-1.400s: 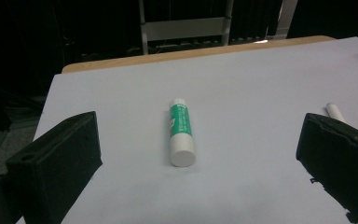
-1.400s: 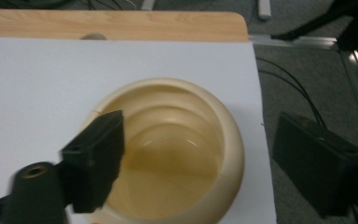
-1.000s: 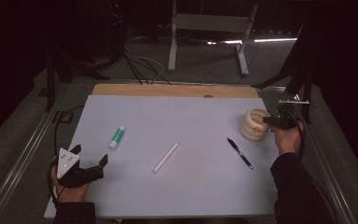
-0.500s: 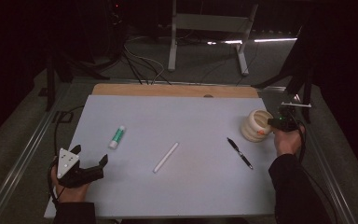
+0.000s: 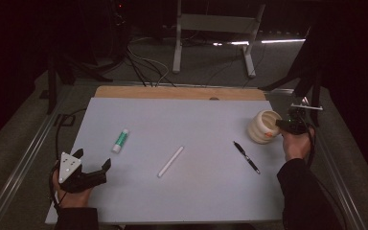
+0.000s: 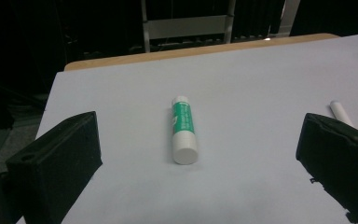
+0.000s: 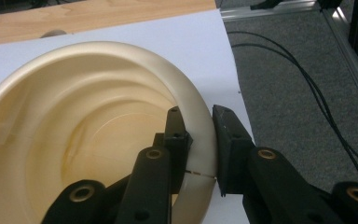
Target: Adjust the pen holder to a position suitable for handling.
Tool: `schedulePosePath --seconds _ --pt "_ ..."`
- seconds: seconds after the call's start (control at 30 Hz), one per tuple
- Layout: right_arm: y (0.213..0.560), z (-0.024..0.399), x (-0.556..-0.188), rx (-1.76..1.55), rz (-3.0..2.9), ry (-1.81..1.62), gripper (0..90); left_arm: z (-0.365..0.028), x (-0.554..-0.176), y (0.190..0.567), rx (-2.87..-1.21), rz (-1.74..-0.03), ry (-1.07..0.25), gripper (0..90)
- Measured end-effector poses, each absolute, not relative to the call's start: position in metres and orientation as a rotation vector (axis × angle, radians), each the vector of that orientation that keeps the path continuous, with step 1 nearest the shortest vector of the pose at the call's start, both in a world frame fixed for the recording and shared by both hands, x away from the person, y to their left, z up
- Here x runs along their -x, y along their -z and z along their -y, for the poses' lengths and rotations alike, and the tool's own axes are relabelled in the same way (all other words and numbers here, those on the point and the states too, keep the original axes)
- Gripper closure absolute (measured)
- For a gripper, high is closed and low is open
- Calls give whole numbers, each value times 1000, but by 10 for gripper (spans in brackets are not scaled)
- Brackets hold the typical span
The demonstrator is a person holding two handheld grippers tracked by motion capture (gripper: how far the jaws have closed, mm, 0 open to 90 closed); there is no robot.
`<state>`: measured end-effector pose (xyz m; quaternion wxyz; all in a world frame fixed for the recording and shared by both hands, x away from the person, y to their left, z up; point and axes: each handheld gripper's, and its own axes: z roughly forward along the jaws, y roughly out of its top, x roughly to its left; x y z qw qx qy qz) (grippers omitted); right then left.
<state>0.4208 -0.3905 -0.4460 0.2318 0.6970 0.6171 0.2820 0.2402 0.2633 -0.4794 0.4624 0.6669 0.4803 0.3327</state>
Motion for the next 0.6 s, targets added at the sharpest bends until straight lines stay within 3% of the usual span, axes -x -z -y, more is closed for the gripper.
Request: schedulePosePath --seconds 0.6 --pt "422 372 -419 -1827 -1719 -863 778 -264 -240 480 -1640 -1180 -818 4"
